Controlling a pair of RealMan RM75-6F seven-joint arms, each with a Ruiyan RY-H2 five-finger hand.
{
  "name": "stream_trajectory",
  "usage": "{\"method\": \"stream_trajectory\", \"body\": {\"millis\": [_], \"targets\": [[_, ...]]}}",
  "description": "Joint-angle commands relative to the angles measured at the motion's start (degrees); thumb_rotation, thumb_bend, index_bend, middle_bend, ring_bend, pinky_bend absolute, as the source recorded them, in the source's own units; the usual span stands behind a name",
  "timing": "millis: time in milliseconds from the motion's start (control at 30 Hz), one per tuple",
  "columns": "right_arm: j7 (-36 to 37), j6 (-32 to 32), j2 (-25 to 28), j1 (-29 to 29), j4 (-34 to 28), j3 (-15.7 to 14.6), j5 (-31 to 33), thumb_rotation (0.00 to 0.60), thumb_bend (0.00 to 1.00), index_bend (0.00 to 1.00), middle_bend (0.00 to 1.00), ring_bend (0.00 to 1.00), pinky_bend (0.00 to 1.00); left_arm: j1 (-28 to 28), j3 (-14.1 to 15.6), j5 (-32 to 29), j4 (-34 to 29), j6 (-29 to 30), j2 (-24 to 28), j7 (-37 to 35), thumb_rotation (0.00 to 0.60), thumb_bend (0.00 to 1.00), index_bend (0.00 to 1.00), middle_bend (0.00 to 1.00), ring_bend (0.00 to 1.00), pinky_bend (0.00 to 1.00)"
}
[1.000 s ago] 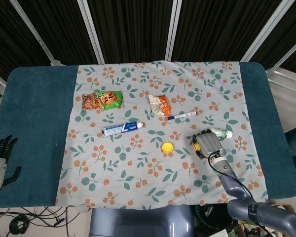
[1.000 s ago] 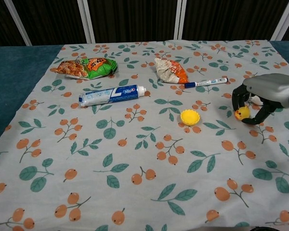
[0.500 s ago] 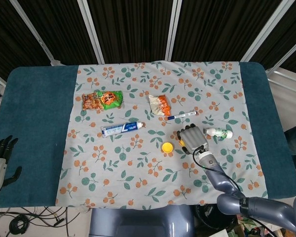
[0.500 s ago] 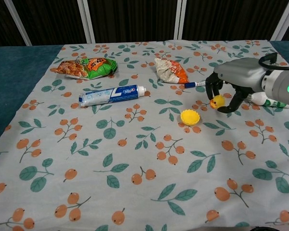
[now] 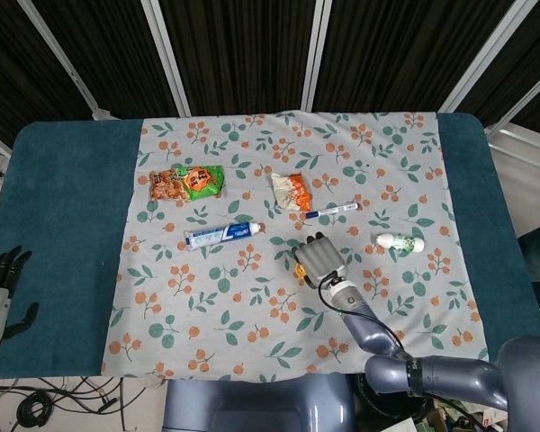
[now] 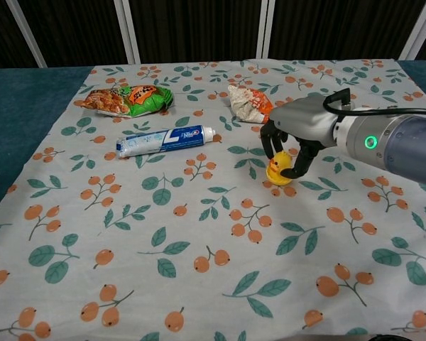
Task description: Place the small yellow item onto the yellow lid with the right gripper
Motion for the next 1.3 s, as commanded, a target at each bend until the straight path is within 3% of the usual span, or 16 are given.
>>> {"method": "stream_trajectory", "body": {"millis": [33,600,867,1300], "targets": [[-0.57,0.38,-0.57,0.47,0.3,-0.3,0.68,0.6,0.32,0.48,0.44,0.29,0.24,-0.1,-0.08,-0.12,-0.02,-0.22,0.15,-0.32,0.6,0.39,0.0,0.0,0.0,0.08],[-0.28,1.15,-0.59,1.06,1.54,-1.84,2.15,0.6,0.31,0.48,0.41,0.29,0.24,-0.18,-0.12,-0.25,-0.1,-0.32,0.28,-0.28,0.6,0.39,0.0,0.0,0.0,0.08],[1.11,1.22,-0.03,1.22,0.77,-1.91,1.53,0.6,0.26,0.32,0.3,0.28,0.24,-0.22,-0.11,-0.38,-0.12,-0.43,0.24,-0.11,0.6,0.39,0.0,0.0,0.0,0.08],[1.92,2.44,1.27,1.43,-1.24,-1.94,1.0,0.6,0.24,0.26,0.19,0.25,0.24,-0.24,-0.17,-0.42,0.1,-0.42,0.29,-0.4,0.6,0.39,0.0,0.0,0.0,0.08]]}}
